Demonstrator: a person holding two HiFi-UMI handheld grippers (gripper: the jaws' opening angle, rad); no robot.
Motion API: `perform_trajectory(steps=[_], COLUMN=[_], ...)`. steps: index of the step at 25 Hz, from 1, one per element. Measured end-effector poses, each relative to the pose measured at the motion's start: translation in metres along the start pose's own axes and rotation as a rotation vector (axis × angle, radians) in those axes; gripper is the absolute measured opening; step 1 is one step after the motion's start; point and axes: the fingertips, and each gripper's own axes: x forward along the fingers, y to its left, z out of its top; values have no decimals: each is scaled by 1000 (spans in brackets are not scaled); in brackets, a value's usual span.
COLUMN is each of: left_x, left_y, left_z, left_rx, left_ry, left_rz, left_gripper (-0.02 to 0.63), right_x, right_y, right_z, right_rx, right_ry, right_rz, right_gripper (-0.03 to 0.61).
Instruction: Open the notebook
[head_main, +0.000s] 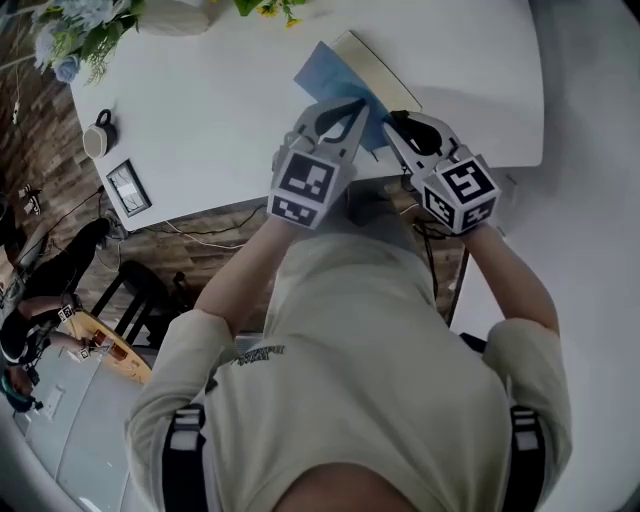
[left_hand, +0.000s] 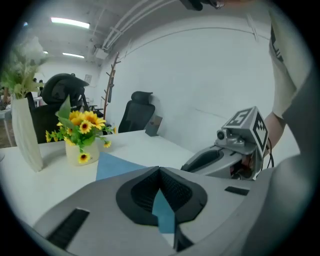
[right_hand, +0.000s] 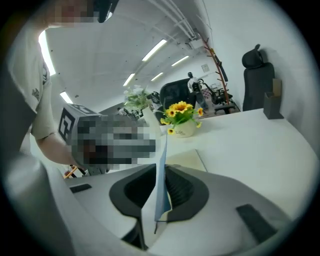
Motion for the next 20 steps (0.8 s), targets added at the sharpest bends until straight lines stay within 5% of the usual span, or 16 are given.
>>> perform_trajectory(steps=[7, 20], left_x=[-58, -84], left_y=[1, 43], left_z=[0, -144], left_rx=[-1, -151], left_ry=[-33, 205], left_rz=[76, 245], left_gripper=[11, 12], right_x=[21, 79], right_y=[84, 156], right_z=[-17, -95], right_rx=[-82, -227], right_ry=[42, 242], right_rz=[163, 296], right_gripper=[60, 107])
